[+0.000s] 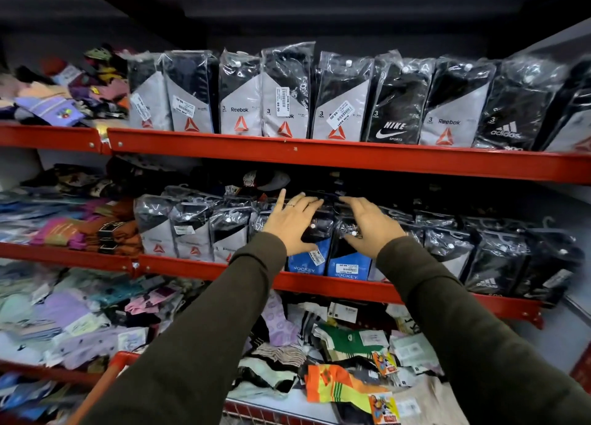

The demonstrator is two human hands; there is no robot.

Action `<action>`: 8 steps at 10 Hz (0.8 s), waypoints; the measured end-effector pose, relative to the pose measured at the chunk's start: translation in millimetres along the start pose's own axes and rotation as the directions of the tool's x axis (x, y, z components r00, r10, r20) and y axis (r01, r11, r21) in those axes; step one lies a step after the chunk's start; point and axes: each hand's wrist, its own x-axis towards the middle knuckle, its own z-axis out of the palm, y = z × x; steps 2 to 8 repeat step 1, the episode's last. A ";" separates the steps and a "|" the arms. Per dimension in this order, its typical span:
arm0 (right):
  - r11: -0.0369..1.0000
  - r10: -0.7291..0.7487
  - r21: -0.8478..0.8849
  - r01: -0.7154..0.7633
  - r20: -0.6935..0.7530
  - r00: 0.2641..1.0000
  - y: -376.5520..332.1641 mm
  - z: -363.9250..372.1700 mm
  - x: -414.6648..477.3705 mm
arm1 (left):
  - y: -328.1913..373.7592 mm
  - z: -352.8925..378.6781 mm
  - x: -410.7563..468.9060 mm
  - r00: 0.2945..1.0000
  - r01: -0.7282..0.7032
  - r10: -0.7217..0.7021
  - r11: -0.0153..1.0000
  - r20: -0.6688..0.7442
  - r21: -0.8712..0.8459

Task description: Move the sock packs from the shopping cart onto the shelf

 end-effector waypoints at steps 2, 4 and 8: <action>0.995 -0.018 0.082 0.057 -0.411 0.911 -9.1 -18.2 -12.8 | -8.0 -17.8 -17.2 0.930 -0.092 0.048 0.991 -0.365 -0.102; 0.995 -0.018 0.082 0.057 -0.411 0.911 -9.1 -18.2 -12.8 | -8.0 -17.8 -17.2 0.930 -0.092 0.048 0.991 -0.365 -0.102; 0.995 -0.018 0.082 0.057 -0.411 0.911 -9.1 -18.2 -12.8 | -8.0 -17.8 -17.2 0.930 -0.092 0.048 0.991 -0.365 -0.102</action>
